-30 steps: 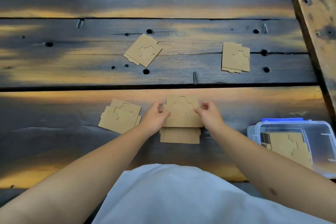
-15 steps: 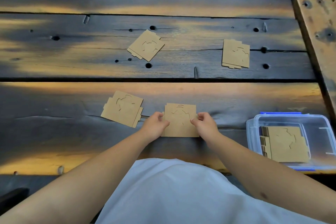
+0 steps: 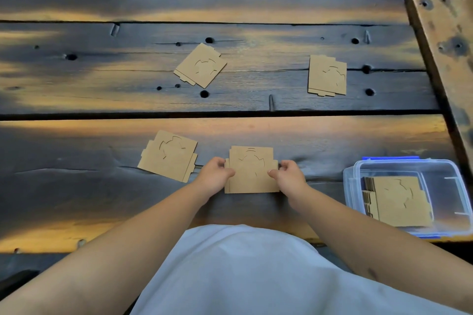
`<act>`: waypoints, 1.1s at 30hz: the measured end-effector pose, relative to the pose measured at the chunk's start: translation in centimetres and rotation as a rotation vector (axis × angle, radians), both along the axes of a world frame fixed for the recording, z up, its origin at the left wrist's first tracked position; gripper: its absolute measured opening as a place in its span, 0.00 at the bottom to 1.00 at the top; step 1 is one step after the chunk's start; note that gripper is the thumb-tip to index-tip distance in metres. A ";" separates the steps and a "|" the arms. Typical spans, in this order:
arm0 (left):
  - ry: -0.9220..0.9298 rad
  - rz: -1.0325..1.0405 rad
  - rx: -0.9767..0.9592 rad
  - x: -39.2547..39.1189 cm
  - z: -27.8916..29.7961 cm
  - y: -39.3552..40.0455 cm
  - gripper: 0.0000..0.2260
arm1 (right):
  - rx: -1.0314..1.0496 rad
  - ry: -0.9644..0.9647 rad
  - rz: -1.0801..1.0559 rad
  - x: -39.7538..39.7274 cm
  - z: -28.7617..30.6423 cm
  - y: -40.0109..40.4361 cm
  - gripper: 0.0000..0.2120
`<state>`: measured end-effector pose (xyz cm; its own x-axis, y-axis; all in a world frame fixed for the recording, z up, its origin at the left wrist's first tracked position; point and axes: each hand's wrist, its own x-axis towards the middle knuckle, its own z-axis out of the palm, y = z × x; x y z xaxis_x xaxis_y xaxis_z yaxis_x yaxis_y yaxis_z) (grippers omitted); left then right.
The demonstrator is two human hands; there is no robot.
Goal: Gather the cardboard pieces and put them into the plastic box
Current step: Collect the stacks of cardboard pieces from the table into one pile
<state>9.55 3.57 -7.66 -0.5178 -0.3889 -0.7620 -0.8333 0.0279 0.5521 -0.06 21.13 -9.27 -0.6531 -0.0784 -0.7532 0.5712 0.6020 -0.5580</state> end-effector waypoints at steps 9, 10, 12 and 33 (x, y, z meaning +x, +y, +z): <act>0.043 0.102 0.026 0.4 0.5 -0.2 0.11 | -0.055 -0.097 -0.094 0.9 -0.1 -0.3 0.09; 0.064 0.130 0.033 0.6 0.6 -0.3 0.09 | -0.065 -0.092 -0.090 1.1 -0.1 -0.4 0.05; 0.112 0.169 0.039 1.3 1.0 -0.7 0.09 | -0.098 -0.074 -0.073 1.5 0.2 -0.8 0.02; 0.080 -0.026 -0.229 9.4 2.6 -14.8 0.18 | -0.199 -0.072 -0.082 10.3 1.5 -15.2 0.10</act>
